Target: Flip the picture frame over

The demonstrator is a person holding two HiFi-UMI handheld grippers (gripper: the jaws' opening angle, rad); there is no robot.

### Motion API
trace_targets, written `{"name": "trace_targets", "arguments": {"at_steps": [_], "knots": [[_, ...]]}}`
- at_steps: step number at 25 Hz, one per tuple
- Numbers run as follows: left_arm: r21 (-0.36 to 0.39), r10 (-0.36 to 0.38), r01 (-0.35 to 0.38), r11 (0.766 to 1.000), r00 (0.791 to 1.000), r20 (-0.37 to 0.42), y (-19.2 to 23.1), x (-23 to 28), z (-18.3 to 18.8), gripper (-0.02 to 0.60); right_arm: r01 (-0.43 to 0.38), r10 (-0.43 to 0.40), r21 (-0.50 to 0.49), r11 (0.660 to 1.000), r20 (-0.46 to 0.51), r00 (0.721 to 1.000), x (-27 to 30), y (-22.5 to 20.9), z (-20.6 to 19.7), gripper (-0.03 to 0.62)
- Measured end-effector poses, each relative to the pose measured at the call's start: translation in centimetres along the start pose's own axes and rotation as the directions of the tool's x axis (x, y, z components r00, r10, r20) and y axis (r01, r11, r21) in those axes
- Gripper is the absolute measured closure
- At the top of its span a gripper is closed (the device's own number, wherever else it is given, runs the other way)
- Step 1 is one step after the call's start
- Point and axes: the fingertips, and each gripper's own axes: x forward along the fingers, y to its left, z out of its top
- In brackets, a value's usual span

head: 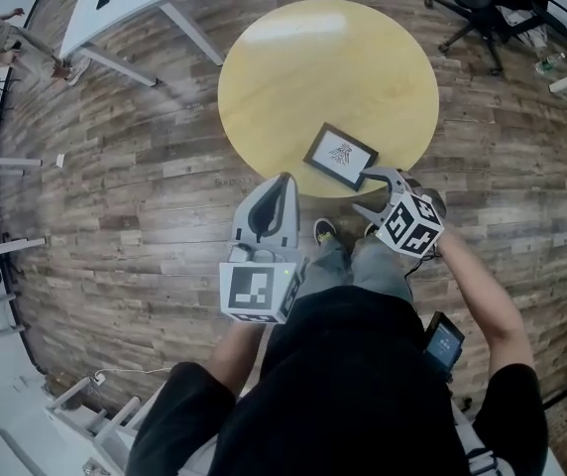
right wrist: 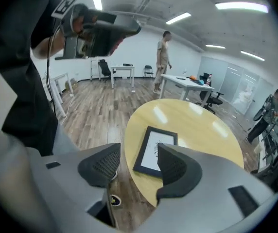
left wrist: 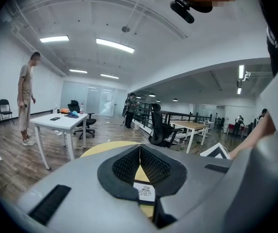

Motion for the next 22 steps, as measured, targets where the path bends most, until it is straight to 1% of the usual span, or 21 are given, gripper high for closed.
{"name": "trace_targets", "arguments": {"at_steps": [3, 5, 7, 10, 12, 15, 17, 20, 22], "knots": [[0.0, -0.008, 0.008, 1.0, 1.0, -0.011, 0.4, 0.5, -1.0, 0.558, -0.06, 0.044, -0.136, 0.989, -0.118, 0.992, 3.6, 1.1, -3.2, 0.349], [-0.009, 0.009, -0.009, 1.0, 1.0, -0.03, 0.9, 0.9, -1.4, 0.558, -0.087, 0.052, -0.208, 0.974, -0.169, 0.984, 5.6, 1.3, -4.7, 0.333], [-0.01, 0.019, -0.02, 1.0, 0.999, -0.03, 1.6, 1.3, -1.9, 0.558, -0.075, 0.021, -0.265, 0.961, -0.203, 0.979, 7.3, 0.7, -5.9, 0.328], [-0.027, 0.047, -0.048, 0.998, 0.998, -0.047, 2.2, 1.0, -2.6, 0.558, -0.067, -0.035, -0.365, 0.929, -0.267, 0.963, 9.0, 1.2, -7.7, 0.327], [-0.026, 0.045, -0.046, 0.999, 0.998, -0.054, 2.1, 0.8, -2.9, 0.558, -0.041, -0.078, -0.414, 0.909, -0.267, 0.96, 9.4, 1.7, -8.2, 0.328], [-0.034, 0.037, -0.039, 0.999, 0.998, -0.055, 2.1, 1.1, -3.0, 0.558, 0.018, -0.148, -0.487, 0.873, -0.23, 0.962, 9.9, 1.7, -7.9, 0.329], [-0.044, 0.038, -0.04, 0.998, 0.998, -0.055, 2.1, 1.5, -3.0, 0.558, 0.026, -0.166, -0.527, 0.85, -0.22, 0.961, 10.2, 1.9, -8.0, 0.346], [-0.049, 0.023, -0.025, 0.998, 0.999, -0.046, 1.8, 1.8, -3.2, 0.558, 0.028, -0.171, -0.544, 0.839, -0.213, 0.962, 9.9, 2.5, -8.3, 0.382], [-0.049, 0.014, -0.015, 0.999, 0.999, -0.034, 1.7, 2.0, -3.0, 0.558, 0.032, -0.16, -0.533, 0.846, -0.197, 0.967, 9.3, 2.5, -7.8, 0.391]]}}
